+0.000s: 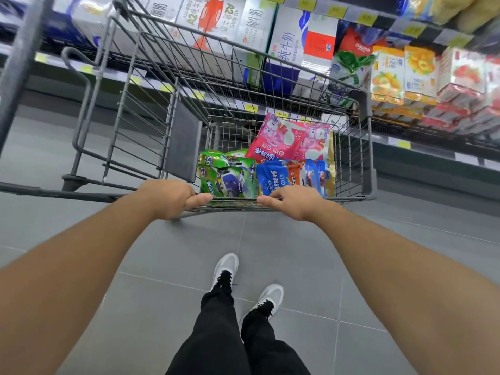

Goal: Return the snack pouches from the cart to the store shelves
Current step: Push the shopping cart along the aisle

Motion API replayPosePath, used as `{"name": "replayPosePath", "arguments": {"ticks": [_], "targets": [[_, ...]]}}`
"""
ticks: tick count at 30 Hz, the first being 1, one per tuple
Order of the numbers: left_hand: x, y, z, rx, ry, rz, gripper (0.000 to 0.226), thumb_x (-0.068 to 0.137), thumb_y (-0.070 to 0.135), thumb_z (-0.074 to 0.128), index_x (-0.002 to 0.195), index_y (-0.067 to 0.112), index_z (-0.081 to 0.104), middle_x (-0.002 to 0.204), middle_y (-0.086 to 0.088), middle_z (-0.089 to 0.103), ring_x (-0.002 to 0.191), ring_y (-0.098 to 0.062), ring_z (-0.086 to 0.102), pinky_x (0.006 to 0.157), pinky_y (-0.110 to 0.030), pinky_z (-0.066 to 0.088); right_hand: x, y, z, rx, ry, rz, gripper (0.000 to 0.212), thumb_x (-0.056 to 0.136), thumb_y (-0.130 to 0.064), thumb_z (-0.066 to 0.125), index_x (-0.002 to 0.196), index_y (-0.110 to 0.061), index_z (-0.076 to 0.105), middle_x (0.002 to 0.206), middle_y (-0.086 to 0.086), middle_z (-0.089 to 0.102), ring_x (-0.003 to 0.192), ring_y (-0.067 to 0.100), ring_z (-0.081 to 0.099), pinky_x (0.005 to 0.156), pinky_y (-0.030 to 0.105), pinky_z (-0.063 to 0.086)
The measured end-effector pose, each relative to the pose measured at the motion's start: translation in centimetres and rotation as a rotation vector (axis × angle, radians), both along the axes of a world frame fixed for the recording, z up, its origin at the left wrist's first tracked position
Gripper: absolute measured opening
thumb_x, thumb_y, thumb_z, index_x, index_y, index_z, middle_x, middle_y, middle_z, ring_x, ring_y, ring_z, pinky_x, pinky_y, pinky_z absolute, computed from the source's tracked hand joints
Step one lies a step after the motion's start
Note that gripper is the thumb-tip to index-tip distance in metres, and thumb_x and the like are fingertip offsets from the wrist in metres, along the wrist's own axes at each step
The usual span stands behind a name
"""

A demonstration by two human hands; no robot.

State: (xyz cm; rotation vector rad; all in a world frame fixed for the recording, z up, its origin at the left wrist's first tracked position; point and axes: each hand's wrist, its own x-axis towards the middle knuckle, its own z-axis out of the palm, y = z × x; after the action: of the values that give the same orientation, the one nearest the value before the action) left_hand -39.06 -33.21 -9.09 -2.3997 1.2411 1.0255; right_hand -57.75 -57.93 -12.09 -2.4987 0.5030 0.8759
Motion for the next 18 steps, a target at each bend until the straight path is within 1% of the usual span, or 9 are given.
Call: {"name": "replayPosePath", "arguments": {"ticks": [2, 4, 6, 8, 10, 11, 13, 16, 18], "targets": [[0.1, 0.0, 0.0, 0.0, 0.004, 0.0, 0.096, 0.074, 0.088, 0.003, 0.104, 0.027, 0.07, 0.092, 0.001, 0.072, 0.086, -0.021, 0.064, 0.079, -0.039, 0.053, 0.0, 0.1, 0.5, 0.002, 0.028, -0.006, 0.104, 0.059, -0.101, 0.0, 0.101, -0.033, 0.067, 0.088, -0.003, 0.069, 0.083, 0.015, 0.062, 0.07, 0.035, 0.047], [0.1, -0.1, 0.1, 0.007, -0.005, -0.003, 0.097, 0.073, 0.089, 0.002, 0.106, 0.028, 0.07, 0.095, 0.0, 0.072, 0.087, -0.021, 0.064, 0.074, -0.037, 0.051, 0.1, 0.3, 1.2, 0.008, 0.076, -0.016, 0.099, 0.063, -0.099, 0.004, 0.103, -0.033, 0.066, 0.089, -0.003, 0.068, 0.086, 0.016, 0.062, 0.079, 0.04, 0.05], [-0.1, 0.0, 0.1, 0.002, -0.016, -0.004, 0.099, 0.072, 0.089, 0.0, 0.107, 0.028, 0.07, 0.094, 0.0, 0.071, 0.085, -0.02, 0.063, 0.068, -0.035, 0.046, 0.3, 0.7, 2.1, 0.015, 0.128, -0.023, 0.09, 0.072, -0.094, 0.01, 0.108, -0.031, 0.065, 0.094, -0.001, 0.068, 0.09, 0.018, 0.061, 0.086, 0.043, 0.05], [-0.5, 0.0, 0.2, -0.02, -0.04, 0.012, 0.097, 0.073, 0.089, 0.001, 0.108, 0.026, 0.067, 0.095, 0.0, 0.069, 0.086, -0.021, 0.064, 0.066, -0.035, 0.044, 0.4, 1.1, 3.3, 0.015, 0.145, -0.039, 0.076, 0.085, -0.083, 0.023, 0.111, -0.025, 0.064, 0.097, 0.002, 0.066, 0.091, 0.021, 0.06, 0.088, 0.043, 0.051], [-0.8, -0.2, 0.7, -0.028, -0.056, 0.053, 0.083, 0.085, 0.084, 0.013, 0.12, 0.026, 0.06, 0.11, -0.002, 0.063, 0.099, -0.025, 0.064, 0.071, -0.038, 0.047, 0.1, 1.2, 5.0, -0.028, 0.121, -0.026, 0.065, 0.091, -0.074, 0.033, 0.11, -0.02, 0.063, 0.098, 0.003, 0.064, 0.091, 0.022, 0.059, 0.086, 0.042, 0.051], [-0.9, -0.5, 1.0, -0.036, -0.036, 0.078, 0.074, 0.091, 0.079, 0.021, 0.129, 0.025, 0.055, 0.12, -0.005, 0.059, 0.107, -0.027, 0.062, 0.078, -0.04, 0.05, -0.2, 1.1, 5.9, -0.059, 0.105, -0.012, 0.062, 0.092, -0.072, 0.035, 0.111, -0.019, 0.062, 0.101, 0.003, 0.064, 0.093, 0.023, 0.06, 0.085, 0.041, 0.05], [-1.1, -1.4, 2.1, -0.086, 0.031, 0.1, 0.069, 0.095, 0.071, 0.033, 0.141, 0.022, 0.047, 0.132, -0.007, 0.054, 0.119, -0.028, 0.058, 0.092, -0.044, 0.051, -1.3, 0.4, 8.0, -0.093, 0.081, -0.012, 0.06, 0.093, -0.069, 0.04, 0.122, -0.019, 0.059, 0.115, 0.005, 0.063, 0.105, 0.025, 0.059, 0.089, 0.042, 0.048], [-1.4, -4.4, 4.6, -0.172, 0.1, 0.104, 0.066, 0.096, 0.066, 0.04, 0.144, 0.021, 0.045, 0.136, -0.007, 0.054, 0.121, -0.026, 0.057, 0.097, -0.044, 0.05, -3.1, -2.0, 11.2, -0.107, 0.084, -0.065, 0.061, 0.093, -0.064, 0.045, 0.137, -0.022, 0.051, 0.132, 0.005, 0.056, 0.12, 0.026, 0.055, 0.098, 0.045, 0.047], [-1.9, -7.0, 6.3, -0.214, 0.137, 0.08, 0.061, 0.097, 0.063, 0.044, 0.14, 0.02, 0.049, 0.135, -0.007, 0.056, 0.119, -0.025, 0.058, 0.094, -0.04, 0.05, -4.1, -4.1, 13.2, -0.136, 0.096, -0.107, 0.057, 0.092, -0.064, 0.046, 0.13, -0.022, 0.055, 0.126, 0.007, 0.058, 0.114, 0.028, 0.057, 0.093, 0.042, 0.048]]}}
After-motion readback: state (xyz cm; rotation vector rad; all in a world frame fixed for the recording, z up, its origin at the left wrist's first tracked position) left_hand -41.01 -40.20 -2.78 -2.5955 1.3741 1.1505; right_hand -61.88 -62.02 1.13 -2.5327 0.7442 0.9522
